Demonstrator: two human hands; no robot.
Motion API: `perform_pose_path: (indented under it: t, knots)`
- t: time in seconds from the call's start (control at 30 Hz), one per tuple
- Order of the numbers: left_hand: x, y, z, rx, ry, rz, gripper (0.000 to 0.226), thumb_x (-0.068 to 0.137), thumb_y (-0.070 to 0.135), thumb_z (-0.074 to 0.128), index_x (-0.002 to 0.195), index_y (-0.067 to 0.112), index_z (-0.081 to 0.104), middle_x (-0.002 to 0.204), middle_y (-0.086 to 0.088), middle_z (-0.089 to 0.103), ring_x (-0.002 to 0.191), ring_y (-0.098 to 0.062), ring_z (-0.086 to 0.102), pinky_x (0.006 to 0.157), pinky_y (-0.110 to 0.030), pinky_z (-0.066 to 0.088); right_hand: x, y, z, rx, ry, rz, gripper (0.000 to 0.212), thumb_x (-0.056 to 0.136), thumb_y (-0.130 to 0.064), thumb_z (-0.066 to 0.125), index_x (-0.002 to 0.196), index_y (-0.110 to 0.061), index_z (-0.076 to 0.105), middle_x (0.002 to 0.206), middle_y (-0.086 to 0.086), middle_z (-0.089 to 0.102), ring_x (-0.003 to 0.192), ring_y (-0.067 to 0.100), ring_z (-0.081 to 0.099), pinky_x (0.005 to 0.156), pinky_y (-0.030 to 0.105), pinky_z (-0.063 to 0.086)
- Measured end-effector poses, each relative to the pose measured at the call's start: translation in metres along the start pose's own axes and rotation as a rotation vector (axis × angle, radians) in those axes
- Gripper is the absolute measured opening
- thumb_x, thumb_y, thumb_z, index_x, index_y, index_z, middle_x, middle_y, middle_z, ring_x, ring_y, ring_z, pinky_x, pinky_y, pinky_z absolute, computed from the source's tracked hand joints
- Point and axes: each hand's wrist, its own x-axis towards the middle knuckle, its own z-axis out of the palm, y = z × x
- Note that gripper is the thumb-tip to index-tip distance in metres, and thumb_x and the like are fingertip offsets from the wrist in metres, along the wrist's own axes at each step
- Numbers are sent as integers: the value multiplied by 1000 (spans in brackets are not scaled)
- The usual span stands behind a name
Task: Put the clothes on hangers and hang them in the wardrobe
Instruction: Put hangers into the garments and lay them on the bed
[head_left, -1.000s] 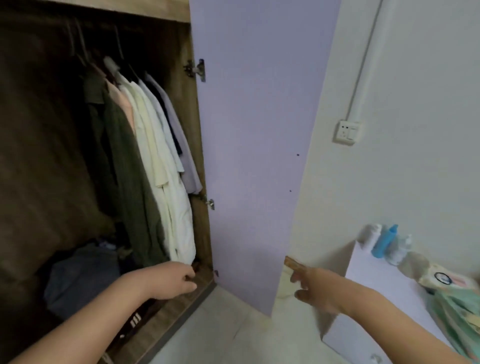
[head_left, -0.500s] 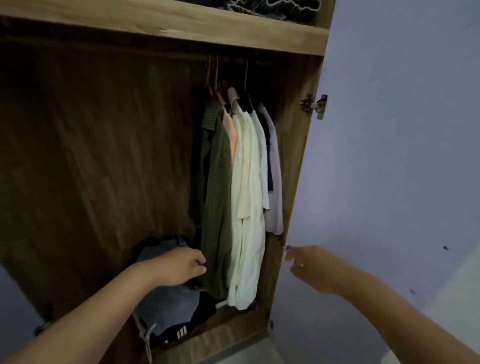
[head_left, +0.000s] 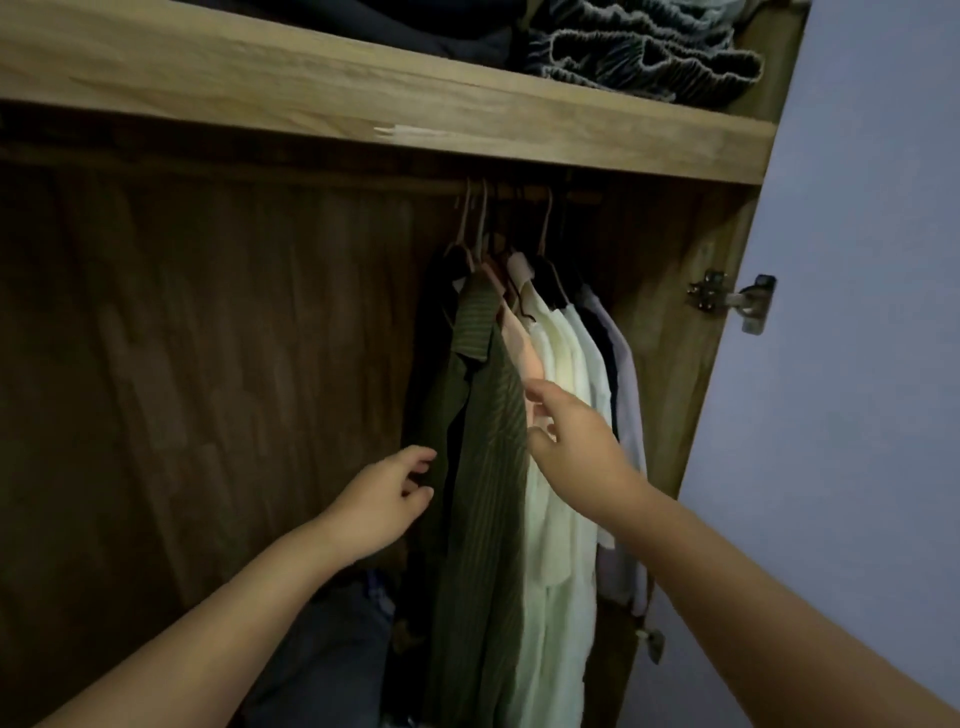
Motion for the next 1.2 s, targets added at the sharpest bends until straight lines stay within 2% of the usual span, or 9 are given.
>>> perform_pose_path:
  t: [0.1,0.17,0.33,0.47,0.57,0.77,0.87,1.0,1.2]
  knots:
    - [36,-3,-26,-100,88,48,49,95,10,47,140,19,33,138,-1,44,111,-9,50,90,-17,39,49,-13,18,81,93,-28,56,92,-1,41,144,-20,33,148,-4,36,121,5,43,88,8,36]
    - [55,-6,-40,-136,141,83,52,95,8,46,142,21,30,142,1,40,116,-8,46,94,-18,37,77,-17,32,141,170,-36,52,90,-1,43,139,-20,40,145,-5,39,128,9,40,103,20,37]
    - [90,-12,-56,-216,120,180,66,95,1,42,146,32,16,151,10,20,129,2,22,107,-16,18,124,-32,49,503,115,152,28,96,-27,43,111,-45,60,109,-5,66,112,14,58,105,41,40]
    - [103,-12,-58,-335,0,244,67,94,-4,38,138,43,17,148,18,19,132,7,16,106,-11,11,153,-46,63,723,111,156,56,84,-16,61,113,-59,41,136,-4,45,126,13,44,109,35,36]
    - [104,-14,-60,-361,10,275,66,94,-5,38,130,46,18,145,21,22,133,9,17,107,-9,11,168,-49,73,823,175,180,88,72,8,59,138,-39,24,142,5,38,130,18,41,110,40,36]
    - [100,-15,-76,-365,201,387,68,91,-7,42,122,53,35,140,30,31,132,12,26,114,-20,22,179,-54,58,1225,145,289,41,77,20,41,111,2,55,85,19,61,74,27,63,65,34,56]
    - [97,-2,-81,-313,272,462,68,90,-7,43,122,52,37,137,35,30,132,14,24,111,-12,19,173,-67,37,1310,192,302,42,80,22,35,71,-4,66,67,16,59,59,27,61,57,35,54]
    - [90,17,-79,-313,308,517,66,90,-7,44,122,50,38,137,31,34,130,12,30,108,-12,26,152,-67,13,1352,144,317,29,85,15,38,102,5,60,86,22,61,73,33,62,60,39,57]
    - [73,33,-56,-360,353,527,53,88,-9,45,112,38,53,123,17,51,110,6,48,86,-4,39,84,-35,-17,1269,45,323,34,82,17,38,94,-7,59,81,13,68,74,27,67,70,40,56]
